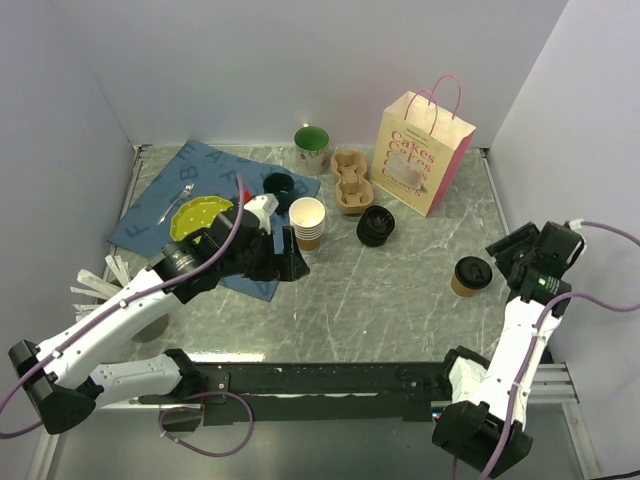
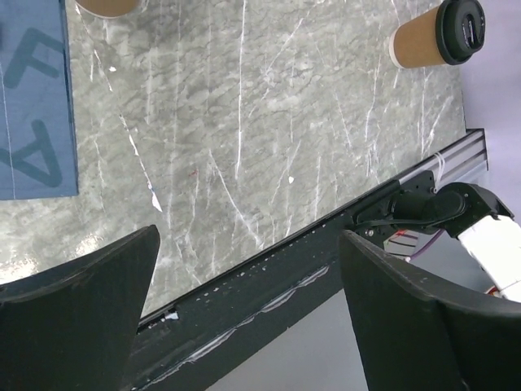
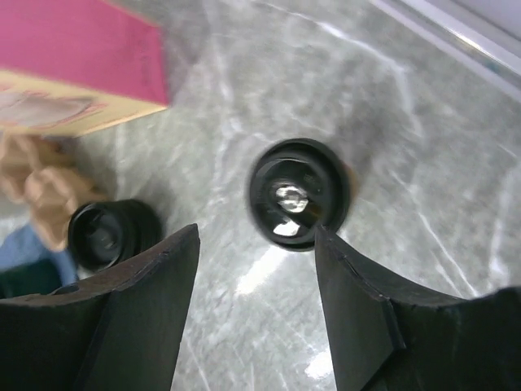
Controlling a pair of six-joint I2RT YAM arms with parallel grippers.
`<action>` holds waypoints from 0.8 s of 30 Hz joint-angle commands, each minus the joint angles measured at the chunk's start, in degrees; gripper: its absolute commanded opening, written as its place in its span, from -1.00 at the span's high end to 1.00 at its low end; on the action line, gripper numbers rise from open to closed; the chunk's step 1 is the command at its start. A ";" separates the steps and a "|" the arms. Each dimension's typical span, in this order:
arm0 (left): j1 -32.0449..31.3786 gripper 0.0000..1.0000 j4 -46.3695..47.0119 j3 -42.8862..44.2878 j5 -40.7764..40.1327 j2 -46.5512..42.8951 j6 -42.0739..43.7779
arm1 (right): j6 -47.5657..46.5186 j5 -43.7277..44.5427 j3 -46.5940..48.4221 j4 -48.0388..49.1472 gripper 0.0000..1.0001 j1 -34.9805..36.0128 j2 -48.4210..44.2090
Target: Pack the takeout coffee
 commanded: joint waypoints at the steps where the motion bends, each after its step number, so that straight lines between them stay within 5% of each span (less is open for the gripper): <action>1: -0.19 -0.93 0.96 1.89 -1.39 -2.01 1.63 | -5.77 -11.21 5.55 4.17 -0.32 2.16 1.39; 10: -0.19 -0.93 -0.27 1.54 -4.11 -4.91 2.61 | -24.05 -3.48 29.80 7.08 -0.32 23.25 18.26; 14: -0.19 -0.93 -0.02 1.80 -5.16 -4.92 2.69 | -27.66 -10.94 37.18 13.33 -0.32 23.44 26.85; 24: -0.19 -0.94 -3.17 7.51 -8.76 0.88 3.92 | -28.19 -20.29 63.65 10.17 -0.31 25.11 53.06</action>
